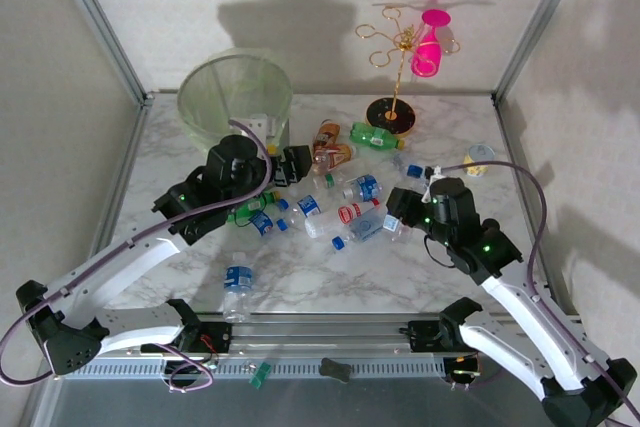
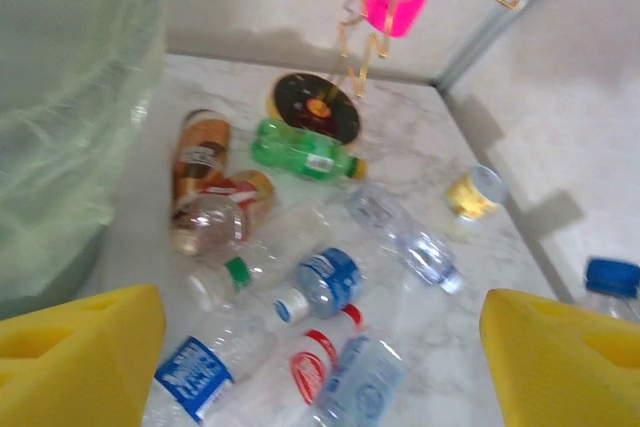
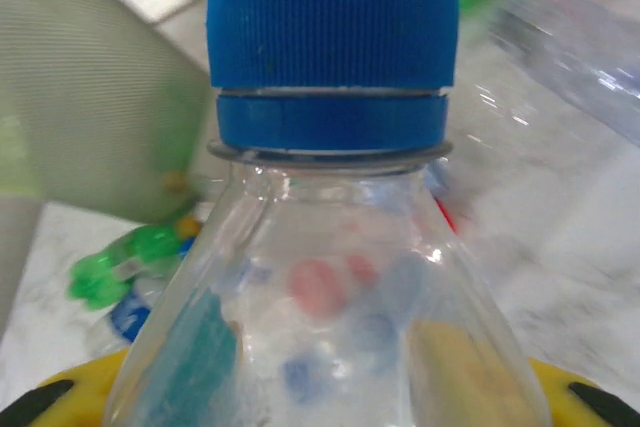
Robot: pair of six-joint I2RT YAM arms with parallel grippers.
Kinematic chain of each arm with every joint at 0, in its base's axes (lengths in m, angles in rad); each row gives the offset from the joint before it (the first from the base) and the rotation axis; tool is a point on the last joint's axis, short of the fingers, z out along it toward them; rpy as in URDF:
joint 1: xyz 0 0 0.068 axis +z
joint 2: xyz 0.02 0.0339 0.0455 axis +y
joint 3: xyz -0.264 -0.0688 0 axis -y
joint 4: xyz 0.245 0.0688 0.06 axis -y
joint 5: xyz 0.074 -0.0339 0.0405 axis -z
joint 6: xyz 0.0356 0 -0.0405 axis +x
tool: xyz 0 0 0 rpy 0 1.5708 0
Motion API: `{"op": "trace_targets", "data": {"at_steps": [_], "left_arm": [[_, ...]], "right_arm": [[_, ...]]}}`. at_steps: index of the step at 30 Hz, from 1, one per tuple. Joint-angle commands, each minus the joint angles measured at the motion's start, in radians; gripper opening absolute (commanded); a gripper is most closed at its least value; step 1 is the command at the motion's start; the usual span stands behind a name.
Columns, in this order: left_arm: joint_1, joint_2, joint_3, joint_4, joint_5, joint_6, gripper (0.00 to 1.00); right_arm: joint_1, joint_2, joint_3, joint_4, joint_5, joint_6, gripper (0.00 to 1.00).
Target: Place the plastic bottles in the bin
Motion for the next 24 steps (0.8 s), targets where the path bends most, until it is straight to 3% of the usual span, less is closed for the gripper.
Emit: {"op": "trace_targets", "data": {"at_steps": [1, 9, 19, 24], "left_arm": [[-0.007, -0.034, 0.044, -0.033, 0.156, -0.047, 0.82], [-0.007, -0.062, 0.05, -0.013, 0.294, -0.051, 0.83], [-0.008, -0.054, 0.022, 0.079, 0.472, -0.077, 0.81], [-0.008, -0.018, 0.017, 0.06, 0.462, -0.058, 0.78]], "right_arm": [[0.042, 0.018, 0.068, 0.102, -0.115, -0.15, 0.29], [0.205, 0.059, 0.113, 0.246, -0.111, -0.238, 0.28], [0.331, 0.13, 0.138, 0.299, -0.155, -0.286, 0.29], [0.375, 0.17, 0.145, 0.301, -0.147, -0.271, 0.29]]}}
